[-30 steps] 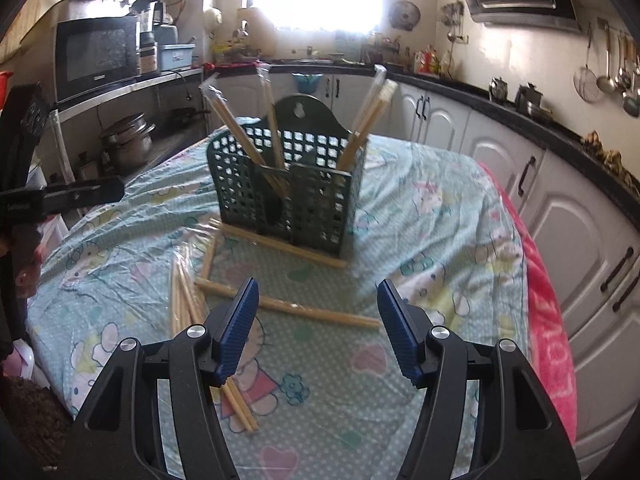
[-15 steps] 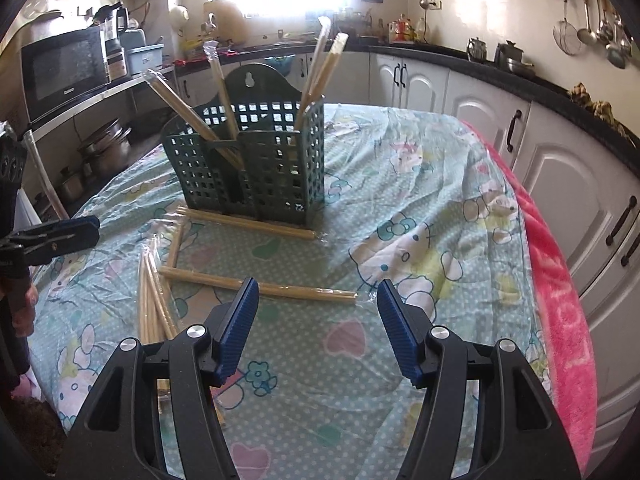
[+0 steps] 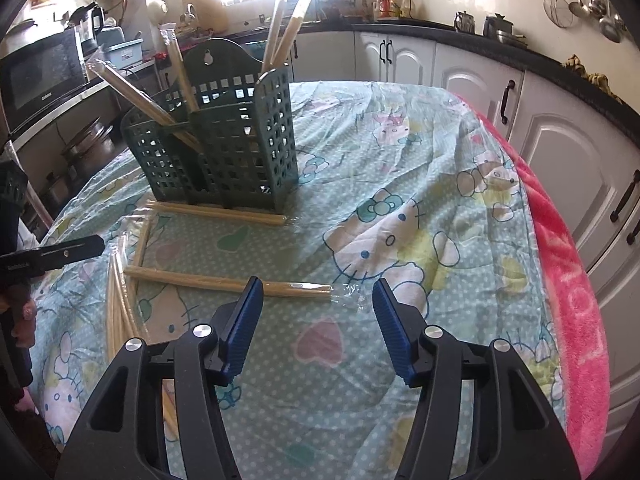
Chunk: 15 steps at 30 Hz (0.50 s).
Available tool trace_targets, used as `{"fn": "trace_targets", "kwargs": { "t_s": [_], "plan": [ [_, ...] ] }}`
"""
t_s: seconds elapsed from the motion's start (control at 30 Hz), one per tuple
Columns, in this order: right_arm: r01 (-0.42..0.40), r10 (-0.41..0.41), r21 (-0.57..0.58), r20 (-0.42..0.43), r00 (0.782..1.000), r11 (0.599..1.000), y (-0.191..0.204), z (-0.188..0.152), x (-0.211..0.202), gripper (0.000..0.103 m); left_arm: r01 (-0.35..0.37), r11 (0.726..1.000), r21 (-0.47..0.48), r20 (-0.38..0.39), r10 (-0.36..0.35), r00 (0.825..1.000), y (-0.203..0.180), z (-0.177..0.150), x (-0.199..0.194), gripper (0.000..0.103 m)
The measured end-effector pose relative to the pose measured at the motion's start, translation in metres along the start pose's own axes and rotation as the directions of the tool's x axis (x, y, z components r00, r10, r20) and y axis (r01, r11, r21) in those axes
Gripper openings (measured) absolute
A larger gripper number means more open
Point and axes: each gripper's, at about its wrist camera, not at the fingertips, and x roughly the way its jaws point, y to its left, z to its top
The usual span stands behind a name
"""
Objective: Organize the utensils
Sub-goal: 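Lower both open tools toward the loose wooden chopsticks on the sheet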
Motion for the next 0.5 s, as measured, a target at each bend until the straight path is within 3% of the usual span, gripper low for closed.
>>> {"fn": "trace_targets", "kwargs": {
  "t_s": [0.3,0.5],
  "plan": [
    [-0.009,0.010,0.028,-0.026,1.000,1.000,-0.006,0.003,0.013,0.054,-0.005,1.000,-0.022,-0.007,0.005,1.000,0.004,0.006,0.008,0.045],
    [-0.021,0.024,0.056,-0.060,0.998,0.998,-0.013,0.002,0.024,0.047,-0.016,1.000,-0.016,-0.013,0.016,1.000,0.004,0.008,0.013,0.030]
  ]
}}
